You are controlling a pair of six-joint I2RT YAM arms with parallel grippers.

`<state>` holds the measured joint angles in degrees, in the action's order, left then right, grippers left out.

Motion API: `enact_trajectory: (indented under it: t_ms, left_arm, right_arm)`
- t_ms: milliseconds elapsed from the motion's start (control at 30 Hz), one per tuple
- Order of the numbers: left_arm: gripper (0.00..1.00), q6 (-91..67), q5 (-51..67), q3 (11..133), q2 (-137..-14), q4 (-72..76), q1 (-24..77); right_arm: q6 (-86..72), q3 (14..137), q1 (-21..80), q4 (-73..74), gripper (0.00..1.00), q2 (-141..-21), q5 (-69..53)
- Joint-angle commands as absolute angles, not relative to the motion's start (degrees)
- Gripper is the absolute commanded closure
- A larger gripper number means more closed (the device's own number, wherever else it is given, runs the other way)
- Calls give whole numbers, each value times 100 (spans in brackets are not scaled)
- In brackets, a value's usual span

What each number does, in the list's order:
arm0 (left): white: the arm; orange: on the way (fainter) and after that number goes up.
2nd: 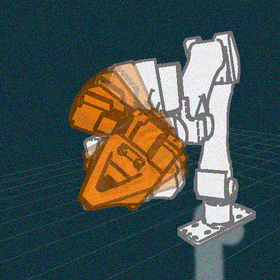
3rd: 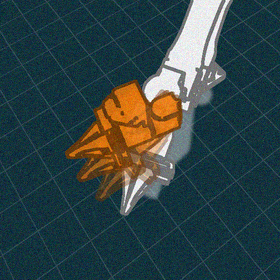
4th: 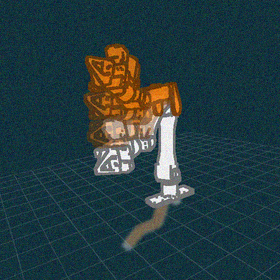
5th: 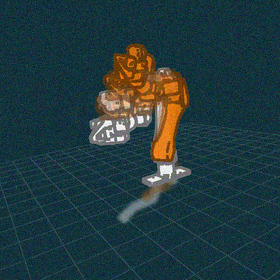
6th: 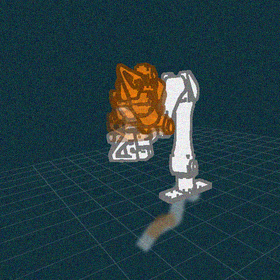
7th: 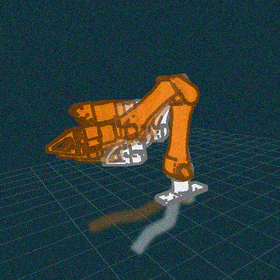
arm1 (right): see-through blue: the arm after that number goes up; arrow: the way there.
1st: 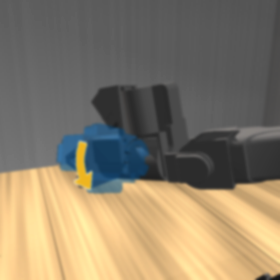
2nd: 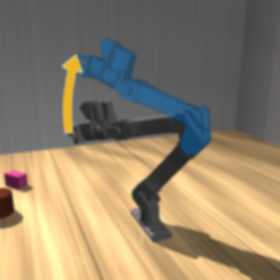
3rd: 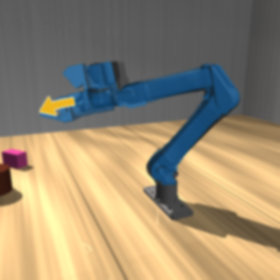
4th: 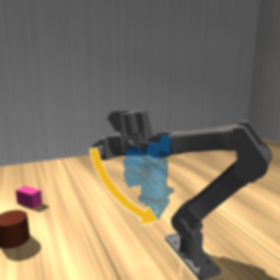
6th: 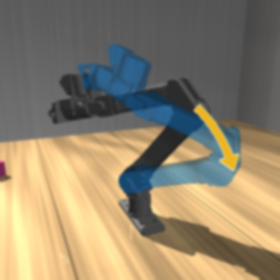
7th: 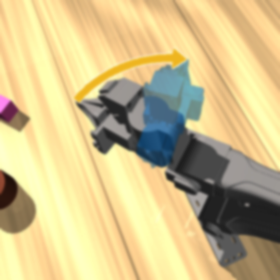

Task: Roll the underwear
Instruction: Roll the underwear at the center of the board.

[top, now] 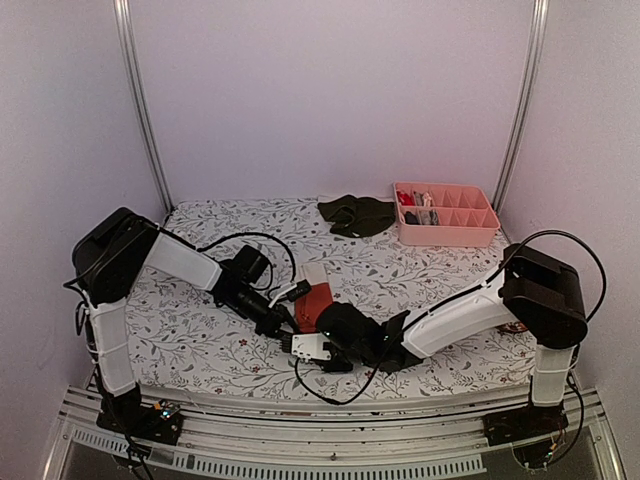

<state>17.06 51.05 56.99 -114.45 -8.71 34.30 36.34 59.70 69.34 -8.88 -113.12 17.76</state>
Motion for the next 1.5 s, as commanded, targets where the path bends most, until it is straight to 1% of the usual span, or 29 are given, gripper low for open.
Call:
enact_trajectory:
  t_ms: [0, 200, 467, 500, 567, 600, 667, 733, 767, 800, 933, 1067, 1167, 1333, 1467]
  left_arm:
    - [100, 1667, 5101, 5798, -11627, -1051, 3349]
    - [100, 1662, 5148, 5800, -11619, -1066, 3323]
    - [100, 1681, 5210, 5779, -11563, -1088, 3304]
    - [100, 1679, 5218, 5775, -11547, -1090, 3300]
    - [99, 1691, 5232, 5761, -11520, -1086, 3289]
    - [99, 1692, 5238, 5757, -11499, -1084, 3283]
    - [96, 1696, 5238, 5757, -11461, -1094, 3270]
    - [89, 1710, 5246, 5749, -11379, -1113, 3255]
    - [83, 1724, 5247, 5744, -11332, -1129, 3246]
    - [72, 1747, 5247, 5733, -11101, -1140, 3229]
    - [39, 1852, 5130, 5621, -10586, -1136, 3127]
    - [16, 1917, 4800, 5297, -9920, -795, 2995]
    - [2, 2019, 4528, 4997, -9406, -481, 2946]
    - [2, 2651, 3870, 4458, -8555, 41, 2952]
    - [2, 3620, 3333, 3590, -7764, 740, 2962]
  right_arm:
    - [3731, 6028, 6882, -994, 62, -11508, 2079]
    - [3714, 6041, 6782, -946, 64, -11637, 2114]
    - [3464, 6365, 6650, -410, 76, -11890, 1874]
    - [3428, 6384, 6631, -381, 79, -11895, 1860]
    - [3333, 6442, 6592, -264, 91, -11916, 1804]
    - [3290, 6461, 6579, -223, 94, -11910, 1783]
    - [3212, 6498, 6551, -139, 96, -11890, 1699]
    - [3125, 6533, 6537, -23, 97, -11860, 1541]
    - [3060, 6557, 6527, 41, 97, -11843, 1451]
    - [3013, 6591, 6518, 122, 97, -11833, 1381]
    - [2686, 6803, 6454, 593, 98, -11796, 924]
    - [2363, 7072, 6324, 962, 98, -11749, 408]
    - [2097, 7311, 6157, 1297, 98, -11721, -136]
    - [1704, 7933, 5866, 2023, 98, -11895, -1120]
    - [1484, 8553, 5622, 2632, 98, -12269, -1882]
